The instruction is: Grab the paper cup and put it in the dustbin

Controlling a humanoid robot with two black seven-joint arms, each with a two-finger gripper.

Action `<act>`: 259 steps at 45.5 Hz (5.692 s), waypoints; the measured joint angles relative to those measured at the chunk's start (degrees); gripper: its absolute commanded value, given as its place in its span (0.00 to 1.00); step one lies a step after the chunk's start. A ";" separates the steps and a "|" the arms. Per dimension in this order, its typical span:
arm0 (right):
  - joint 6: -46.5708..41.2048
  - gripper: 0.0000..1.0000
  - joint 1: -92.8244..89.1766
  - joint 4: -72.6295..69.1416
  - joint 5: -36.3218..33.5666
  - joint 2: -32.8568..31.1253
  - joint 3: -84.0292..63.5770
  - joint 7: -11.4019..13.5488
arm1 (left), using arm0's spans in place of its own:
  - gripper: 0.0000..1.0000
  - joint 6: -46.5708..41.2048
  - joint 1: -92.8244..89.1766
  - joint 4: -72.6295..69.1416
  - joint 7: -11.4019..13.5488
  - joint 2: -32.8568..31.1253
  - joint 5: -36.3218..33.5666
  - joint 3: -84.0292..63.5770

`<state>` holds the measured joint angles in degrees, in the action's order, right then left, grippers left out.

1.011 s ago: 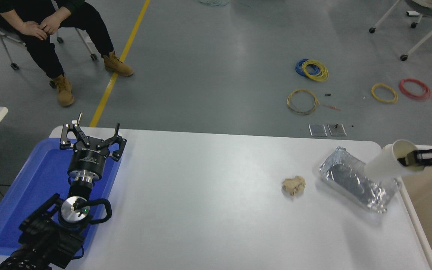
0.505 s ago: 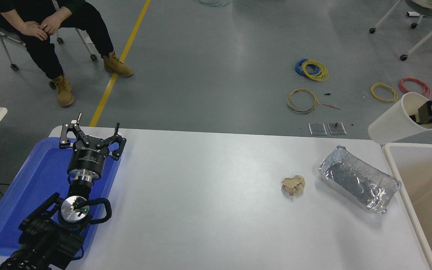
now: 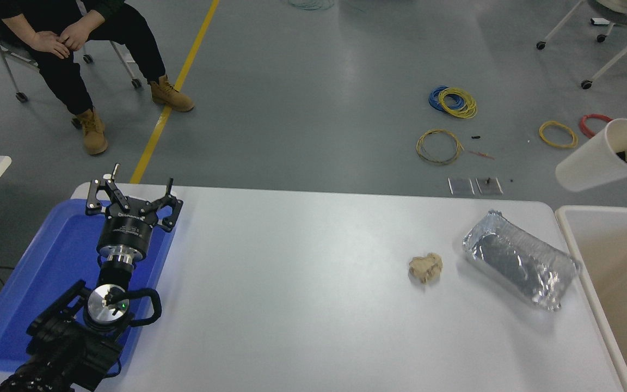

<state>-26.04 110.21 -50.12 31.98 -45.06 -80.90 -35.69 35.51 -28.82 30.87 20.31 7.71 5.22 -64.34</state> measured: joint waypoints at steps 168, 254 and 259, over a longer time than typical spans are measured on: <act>37.55 1.00 -49.69 23.31 -16.42 5.29 32.36 24.96 | 1.00 0.00 -0.10 0.05 0.01 -0.06 0.04 0.00; 0.42 1.00 8.11 -30.92 -9.00 15.84 8.30 25.16 | 1.00 0.00 -0.01 0.04 0.00 -0.06 -0.01 0.01; -1.05 1.00 8.60 -31.38 -10.75 16.44 8.15 25.28 | 1.00 0.00 -0.01 0.04 0.00 -0.06 -0.01 0.01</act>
<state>-27.09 118.81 -81.49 21.24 -28.62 -72.76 -10.41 35.51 -28.83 30.91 20.30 7.65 5.21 -64.33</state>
